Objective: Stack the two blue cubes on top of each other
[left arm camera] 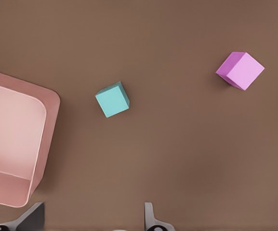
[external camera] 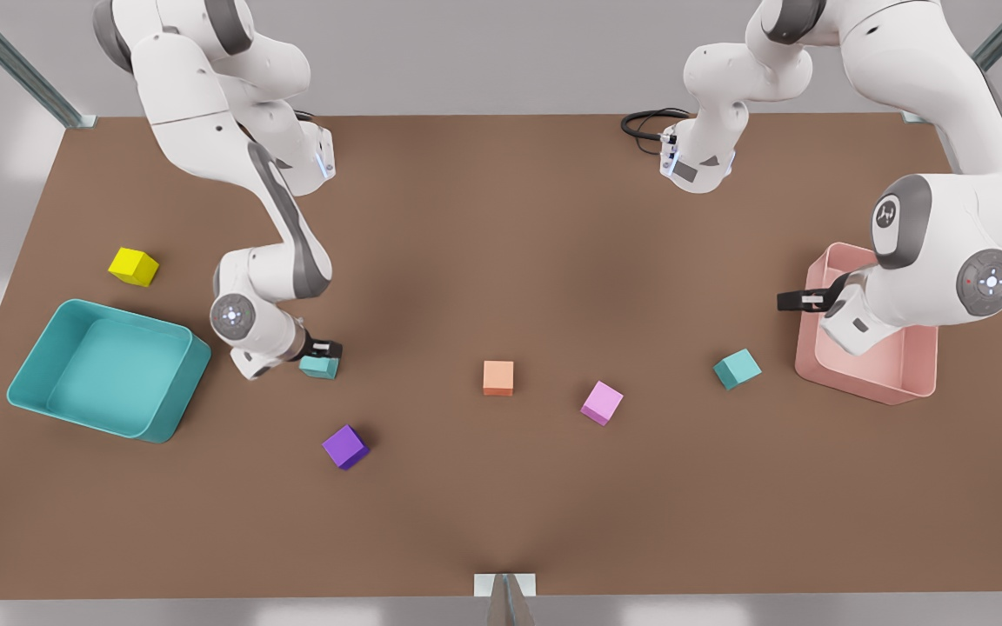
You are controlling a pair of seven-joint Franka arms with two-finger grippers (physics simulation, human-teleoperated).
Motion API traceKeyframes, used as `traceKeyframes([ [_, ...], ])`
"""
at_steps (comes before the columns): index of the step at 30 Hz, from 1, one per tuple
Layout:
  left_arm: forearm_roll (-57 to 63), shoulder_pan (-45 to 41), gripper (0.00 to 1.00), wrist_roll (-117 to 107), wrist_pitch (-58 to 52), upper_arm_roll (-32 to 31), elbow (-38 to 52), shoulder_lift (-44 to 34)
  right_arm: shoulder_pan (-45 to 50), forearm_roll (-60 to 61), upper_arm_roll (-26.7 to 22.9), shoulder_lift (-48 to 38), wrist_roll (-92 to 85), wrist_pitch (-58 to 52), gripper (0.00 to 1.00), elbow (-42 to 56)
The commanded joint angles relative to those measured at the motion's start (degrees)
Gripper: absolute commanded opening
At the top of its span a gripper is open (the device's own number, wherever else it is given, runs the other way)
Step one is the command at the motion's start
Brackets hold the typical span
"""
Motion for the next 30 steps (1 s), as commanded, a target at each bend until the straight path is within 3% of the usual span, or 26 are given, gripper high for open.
traceKeyframes([
  [1, 0.0, 0.0, 1.0, 0.3, -0.1, 0.0, 0.0, -0.1, -0.1, 0.0, -0.1, 0.4, 4.5, 6.8, 1.0, -0.5],
  [24, 0.0, 0.2, 1.0, 0.3, -0.2, 0.0, 0.0, 0.7, 0.1, -0.1, -0.8, 8.5, 4.4, 10.7, 1.0, -1.5],
  [25, 0.0, 0.2, 1.0, 0.3, -0.2, 0.0, 0.0, 0.7, 0.1, -0.1, -0.8, 8.5, 4.4, 10.7, 0.97, -1.5],
  [27, 0.0, 0.2, 1.0, 0.3, -0.3, 0.0, 0.0, 0.7, 0.1, -0.1, -0.8, 8.5, 3.9, 10.6, 0.64, -1.5],
  [30, 0.0, 0.2, 1.0, 0.2, -0.3, 0.0, 0.0, 0.7, -0.1, 0.0, -0.8, 7.9, 3.3, 9.9, 0.56, -1.2],
])
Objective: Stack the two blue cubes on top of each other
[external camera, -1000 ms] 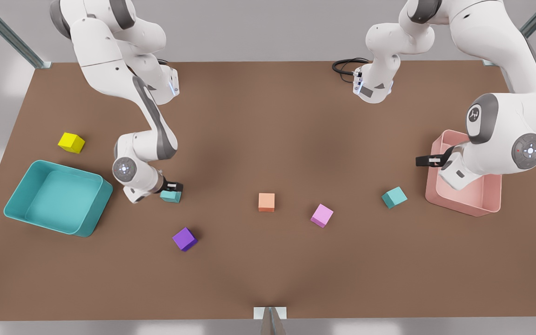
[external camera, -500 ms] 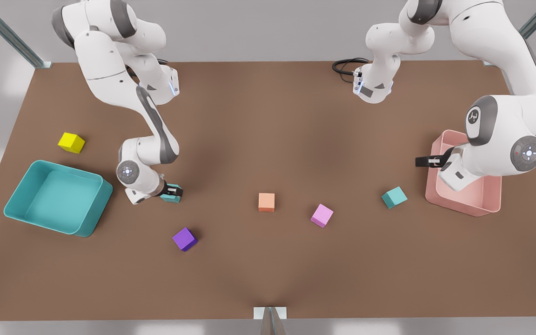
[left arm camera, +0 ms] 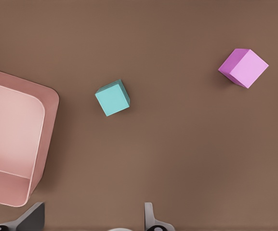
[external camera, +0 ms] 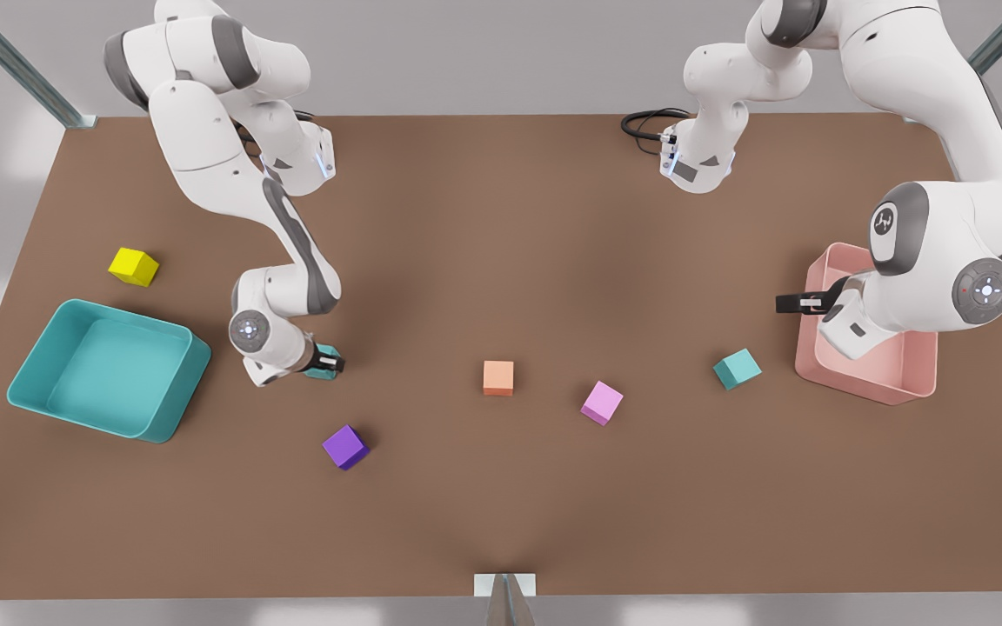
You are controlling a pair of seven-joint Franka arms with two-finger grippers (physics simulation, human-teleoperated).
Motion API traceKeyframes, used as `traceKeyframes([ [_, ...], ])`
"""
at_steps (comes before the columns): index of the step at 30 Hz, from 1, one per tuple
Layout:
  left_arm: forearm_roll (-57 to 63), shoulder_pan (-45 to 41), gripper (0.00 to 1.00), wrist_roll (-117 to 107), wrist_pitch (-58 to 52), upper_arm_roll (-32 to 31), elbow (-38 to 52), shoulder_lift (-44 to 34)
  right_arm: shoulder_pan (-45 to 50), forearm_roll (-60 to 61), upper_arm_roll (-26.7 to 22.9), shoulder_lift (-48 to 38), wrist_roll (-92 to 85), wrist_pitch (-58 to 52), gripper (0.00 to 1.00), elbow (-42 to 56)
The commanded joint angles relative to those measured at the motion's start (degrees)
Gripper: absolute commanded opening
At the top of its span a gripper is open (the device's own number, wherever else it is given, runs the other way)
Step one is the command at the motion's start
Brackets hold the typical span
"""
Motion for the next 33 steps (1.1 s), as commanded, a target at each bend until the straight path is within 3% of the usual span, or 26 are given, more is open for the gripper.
traceKeyframes([
  [1, 0.0, 0.0, 1.0, 0.0, -0.1, 0.0, 0.0, -0.1, -0.1, -0.4, 0.1, -0.9, -0.2, -0.6, 0.56, 0.4],
  [3, 0.0, 0.0, 1.0, 0.1, -0.1, 0.0, 0.0, -0.1, 0.1, 0.1, 1.0, -3.5, -0.1, -4.5, 0.56, 2.7],
  [6, 0.0, 0.0, 1.0, 0.1, -0.1, 0.0, 0.0, 0.2, 0.6, 0.4, 8.5, -6.7, 8.0, -8.5, 0.56, 7.7],
  [9, 0.0, 0.0, 1.0, -0.1, 0.0, 0.0, -0.1, 0.9, 8.1, 0.3, 9.6, -2.4, 20.9, -8.5, 0.56, 16.1],
  [12, 0.0, 3.6, 1.0, -0.3, 3.3, 0.0, -0.4, 2.8, 19.6, -0.8, 9.3, 6.4, 42.8, -11.4, 0.56, 30.8],
  [14, 0.0, 7.4, 1.0, -2.5, 12.8, 0.1, -3.8, 5.0, 25.6, -4.9, 9.2, 16.8, 56.3, -19.0, 0.56, 48.2],
  [16, -0.1, 7.0, 1.0, -17.7, 31.5, 0.1, -16.8, 3.8, 28.9, -5.9, 9.0, 21.4, 61.6, -20.7, 0.56, 55.3],
  [20, -4.7, 6.9, 1.0, -22.7, 45.1, 0.1, -26.4, 3.8, 32.6, -7.7, 9.0, 24.0, 66.2, -21.2, 0.56, 55.3],
  [26, -7.0, 2.8, 1.0, -25.1, 49.0, 0.1, -27.4, 7.3, 33.0, -11.2, 8.1, 27.8, 67.4, -20.1, 0.58, 55.6],
  [27, -6.9, 2.9, 1.0, -25.0, 50.1, 0.1, -27.5, 8.0, 33.0, -11.2, 8.0, 28.0, 67.3, -20.1, 0.62, 55.6],
  [28, -6.9, 2.7, 1.0, -25.0, 50.0, 0.1, -27.5, 8.3, 33.0, -11.2, 8.0, 28.1, 67.2, -20.0, 1.0, 55.6],
  [33, -6.9, 3.3, 1.0, -31.2, 50.0, 0.1, -27.5, 10.5, 32.5, -11.0, 8.2, 27.1, 66.8, -20.4, 1.0, 56.4],
])
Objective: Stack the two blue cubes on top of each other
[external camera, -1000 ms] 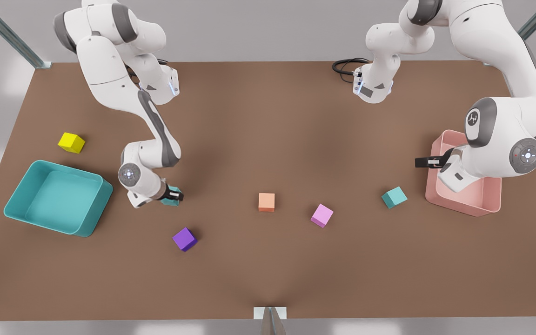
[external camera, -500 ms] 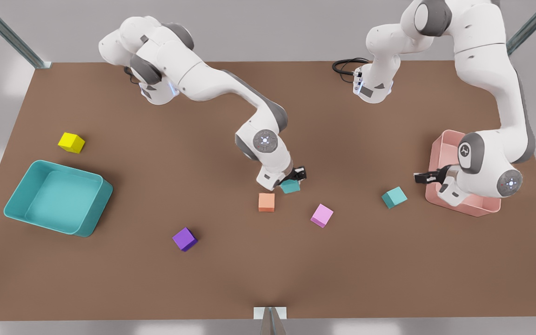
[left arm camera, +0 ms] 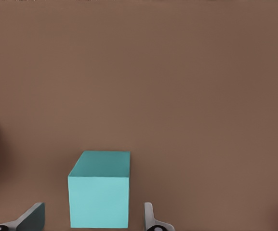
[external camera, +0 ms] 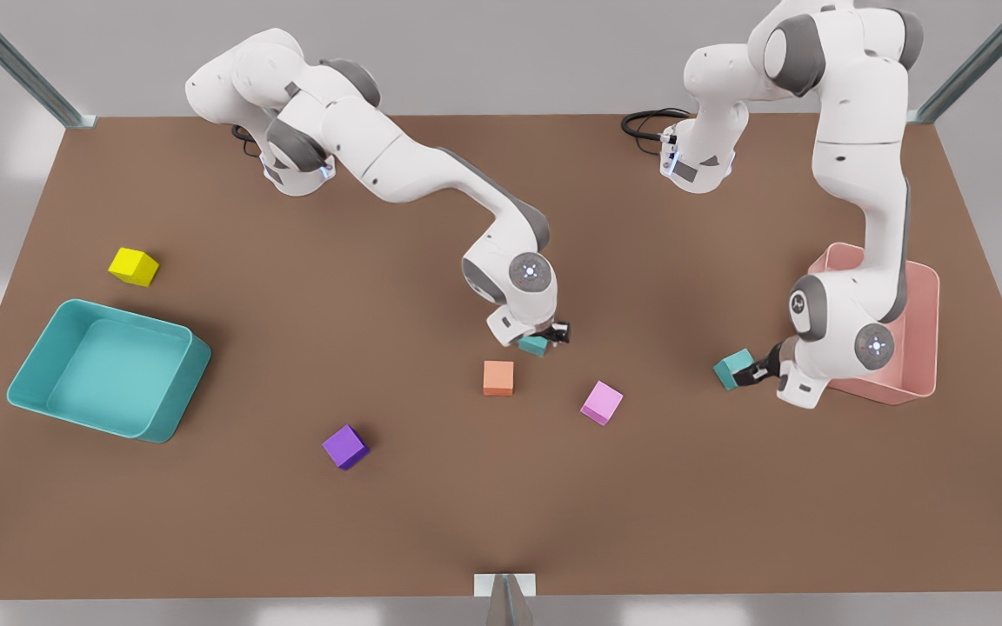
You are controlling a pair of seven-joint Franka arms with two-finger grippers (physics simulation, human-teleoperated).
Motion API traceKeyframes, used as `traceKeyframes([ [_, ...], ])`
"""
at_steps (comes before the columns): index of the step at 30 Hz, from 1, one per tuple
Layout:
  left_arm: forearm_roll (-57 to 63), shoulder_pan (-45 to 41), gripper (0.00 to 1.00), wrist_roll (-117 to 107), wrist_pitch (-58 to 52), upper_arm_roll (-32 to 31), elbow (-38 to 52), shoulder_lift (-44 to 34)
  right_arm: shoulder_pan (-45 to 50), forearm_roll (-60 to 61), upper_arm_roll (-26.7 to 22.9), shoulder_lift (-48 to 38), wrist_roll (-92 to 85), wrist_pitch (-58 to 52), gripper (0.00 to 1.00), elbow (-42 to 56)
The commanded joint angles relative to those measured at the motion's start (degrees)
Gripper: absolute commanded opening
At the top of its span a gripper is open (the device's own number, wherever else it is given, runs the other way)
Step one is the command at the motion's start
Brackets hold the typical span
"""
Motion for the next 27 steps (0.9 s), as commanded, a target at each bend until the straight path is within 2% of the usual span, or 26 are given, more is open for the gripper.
traceKeyframes([
  [1, 0.1, 0.0, 1.0, -13.9, 3.3, 0.0, 0.0, 1.0, -1.3, 0.6, 0.2, -2.2, 18.6, -1.1, 1.0, 0.1],
  [5, 0.1, 0.0, 1.0, -13.6, 3.3, 0.0, -0.1, 3.3, -13.6, 7.7, 0.9, -10.9, -3.2, -18.2, 1.0, 1.7],
  [8, 0.1, 0.0, 1.0, -13.6, 3.4, 0.0, -0.1, 4.4, -27.7, 7.4, 0.3, -11.6, -28.7, -27.7, 1.0, 0.8],
  [10, 0.1, 0.1, 1.0, -13.6, 3.8, 0.0, -0.1, 4.7, -39.3, 6.0, 0.2, -11.8, -52.9, -32.8, 1.0, -0.3],
  [11, 0.1, 0.1, 1.0, -13.6, 3.7, 0.0, -0.2, 4.7, -42.5, 0.2, 0.1, -16.8, -62.7, -38.4, 1.0, -0.2],
  [12, 0.1, 0.1, 1.0, -13.6, 3.8, 0.0, -0.5, 4.7, -44.5, -0.4, 0.2, -24.6, -64.9, -48.2, 1.0, -0.9],
  [13, 0.1, 0.0, 1.0, -13.6, 3.7, 0.0, -0.8, 4.9, -44.7, -0.1, 0.2, -29.2, -64.8, -51.8, 1.0, -2.2],
  [15, 0.1, -0.1, 1.0, -13.6, 3.7, 0.0, -1.4, 5.2, -44.5, -2.8, 0.5, -35.8, -65.5, -50.1, 1.0, -3.8],
  [21, 0.0, -0.6, 1.0, -13.6, 3.7, 0.0, -1.8, 5.8, -44.7, -2.1, 0.4, -36.1, -66.1, -50.0, 1.0, -4.5],
  [23, 0.0, -0.6, 1.0, -13.6, 3.7, 0.0, -1.9, 5.9, -47.0, -0.8, 0.2, -45.2, -68.2, -42.1, 1.0, -17.5],
  [24, 0.0, -1.0, 1.0, -13.6, 3.7, 0.0, -2.2, 5.8, -47.0, -0.8, 0.2, -45.2, -68.2, -42.1, 1.0, -17.6],
  [26, 0.0, -1.3, 0.84, -13.6, 3.8, 0.0, -2.3, 5.8, -47.0, -0.9, 0.2, -45.2, -68.2, -42.1, 1.0, -17.6],
  [27, 0.0, -1.3, 0.69, -13.6, 3.8, 0.0, -2.3, 5.7, -47.0, -0.9, 0.2, -45.2, -68.2, -42.1, 1.0, -17.6],
])
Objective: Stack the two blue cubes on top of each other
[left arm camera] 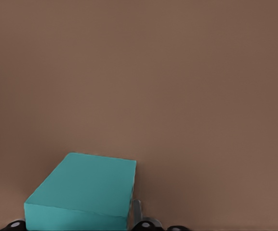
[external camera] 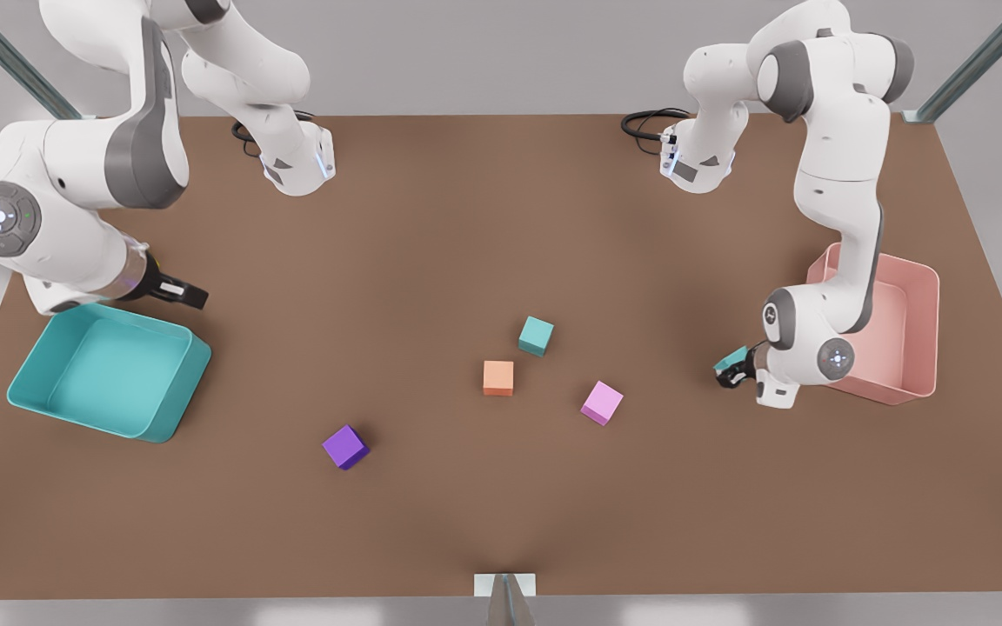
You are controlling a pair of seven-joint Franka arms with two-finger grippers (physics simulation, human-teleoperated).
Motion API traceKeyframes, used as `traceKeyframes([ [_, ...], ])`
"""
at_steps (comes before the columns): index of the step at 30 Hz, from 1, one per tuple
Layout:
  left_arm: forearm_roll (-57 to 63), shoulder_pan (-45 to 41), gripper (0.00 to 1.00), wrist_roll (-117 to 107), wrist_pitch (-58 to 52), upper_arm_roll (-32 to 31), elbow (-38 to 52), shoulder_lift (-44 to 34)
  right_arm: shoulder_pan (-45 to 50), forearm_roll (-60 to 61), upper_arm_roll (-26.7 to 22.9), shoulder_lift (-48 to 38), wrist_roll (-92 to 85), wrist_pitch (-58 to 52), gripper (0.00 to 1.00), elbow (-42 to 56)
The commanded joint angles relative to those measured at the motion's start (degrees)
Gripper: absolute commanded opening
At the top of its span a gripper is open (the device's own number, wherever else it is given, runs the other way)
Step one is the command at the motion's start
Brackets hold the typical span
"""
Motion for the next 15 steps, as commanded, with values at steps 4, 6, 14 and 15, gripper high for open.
traceKeyframes([
  [4, 0.2, 0.0, 0.68, -1.8, 0.0, -0.1, 0.3, -1.1, 0.1, 0.2, 0.0, -0.2, -24.2, 1.2, 1.0, -0.3],
  [6, 0.3, 0.2, 0.68, 2.3, -0.3, -0.1, 0.4, -3.5, 0.1, 0.3, 0.0, -0.2, -24.2, 1.2, 1.0, -0.3],
  [14, 0.6, -8.1, 0.68, 1.9, -13.9, -6.9, 6.1, -12.7, 0.1, 0.1, 0.0, 0.1, -24.2, 1.2, 1.0, -0.2],
  [15, 2.8, -14.4, 0.68, -3.6, -13.9, -7.2, 7.4, -12.6, 0.1, 0.1, 0.0, 0.1, -24.2, 1.2, 1.0, -0.2],
])
